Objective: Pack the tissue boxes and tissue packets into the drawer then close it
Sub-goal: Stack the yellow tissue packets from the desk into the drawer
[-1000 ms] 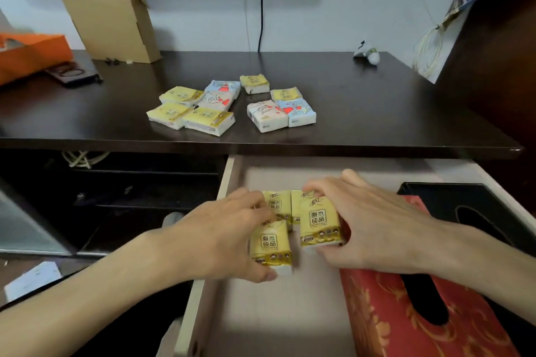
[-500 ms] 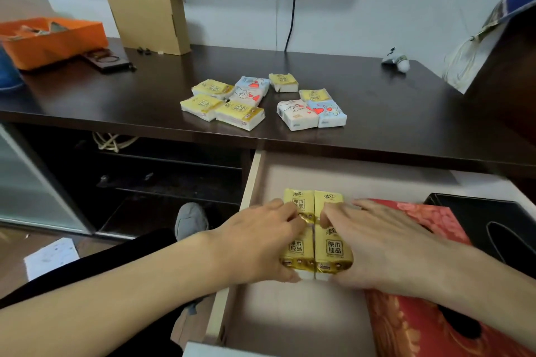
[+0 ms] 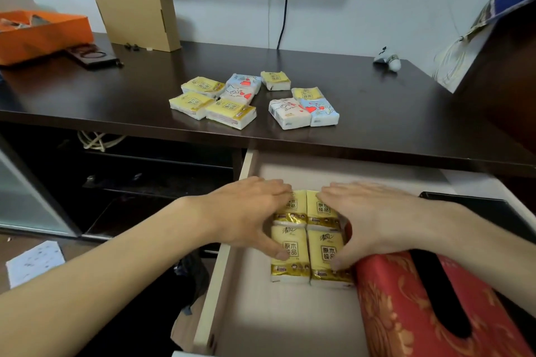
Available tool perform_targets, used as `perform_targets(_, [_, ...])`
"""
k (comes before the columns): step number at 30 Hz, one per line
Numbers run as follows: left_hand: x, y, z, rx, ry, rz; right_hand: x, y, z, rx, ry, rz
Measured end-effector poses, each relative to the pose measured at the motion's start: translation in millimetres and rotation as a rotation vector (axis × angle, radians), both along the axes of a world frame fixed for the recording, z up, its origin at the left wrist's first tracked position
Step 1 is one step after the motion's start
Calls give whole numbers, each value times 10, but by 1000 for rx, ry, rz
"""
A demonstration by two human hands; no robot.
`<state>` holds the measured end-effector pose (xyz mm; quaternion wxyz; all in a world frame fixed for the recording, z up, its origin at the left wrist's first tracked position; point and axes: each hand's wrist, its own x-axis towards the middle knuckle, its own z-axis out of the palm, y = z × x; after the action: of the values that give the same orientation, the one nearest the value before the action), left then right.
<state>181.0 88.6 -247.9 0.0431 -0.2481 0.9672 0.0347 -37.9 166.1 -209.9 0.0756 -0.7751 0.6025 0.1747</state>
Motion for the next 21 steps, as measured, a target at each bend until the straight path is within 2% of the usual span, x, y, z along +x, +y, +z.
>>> perform_targets(5, [-148,-67,-54,16,-134,-13,80,-84,-103,-12,90,25])
perform_targets(15, [-250,-76,-27,58,-118,13,112,-57,-86,-30,69,-22])
perform_targets(21, [-201,-15,73,19,-65,50,6,-19,-49,-72,-53,-66])
